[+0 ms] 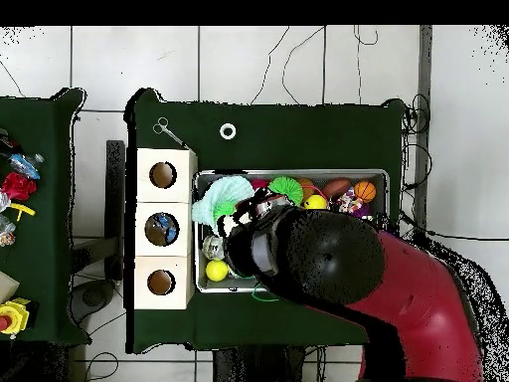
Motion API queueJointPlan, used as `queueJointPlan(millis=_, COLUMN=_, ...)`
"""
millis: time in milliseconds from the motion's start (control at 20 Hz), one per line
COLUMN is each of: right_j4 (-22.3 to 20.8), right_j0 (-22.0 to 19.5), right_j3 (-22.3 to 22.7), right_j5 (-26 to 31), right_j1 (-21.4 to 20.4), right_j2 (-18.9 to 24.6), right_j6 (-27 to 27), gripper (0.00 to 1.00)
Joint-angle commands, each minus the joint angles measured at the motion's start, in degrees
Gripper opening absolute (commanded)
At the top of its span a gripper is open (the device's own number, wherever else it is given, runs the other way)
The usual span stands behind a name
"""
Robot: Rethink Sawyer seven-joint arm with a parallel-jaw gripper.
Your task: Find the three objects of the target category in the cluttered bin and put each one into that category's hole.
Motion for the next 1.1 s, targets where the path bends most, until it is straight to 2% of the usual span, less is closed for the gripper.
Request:
queueJointPlan(millis=50, right_j4=-3.38, right_j0=-2.71, right_j3=8.79, right_j5=-4.12, right_j1=-0.07, right_j2=6.12, right_j6=-19.44, gripper=0.0)
queueJointPlan(millis=350, right_j4=-4.56, right_j0=-3.15, right_j3=8.39, right_j5=-4.46, right_j1=0.57, right_j2=6.79, right_j6=-17.9, gripper=0.0)
queueJointPlan(millis=600, right_j4=-6.35, right_j0=-2.26, right_j3=4.46, right_j5=-4.35, right_j1=3.57, right_j2=7.32, right_j6=-13.19, gripper=0.0)
queueJointPlan(millis=1100, right_j4=-7.06, right_j0=-2.87, right_j3=3.17, right_j5=-3.5, right_j1=4.18, right_j2=8.36, right_j6=-11.93, gripper=0.0)
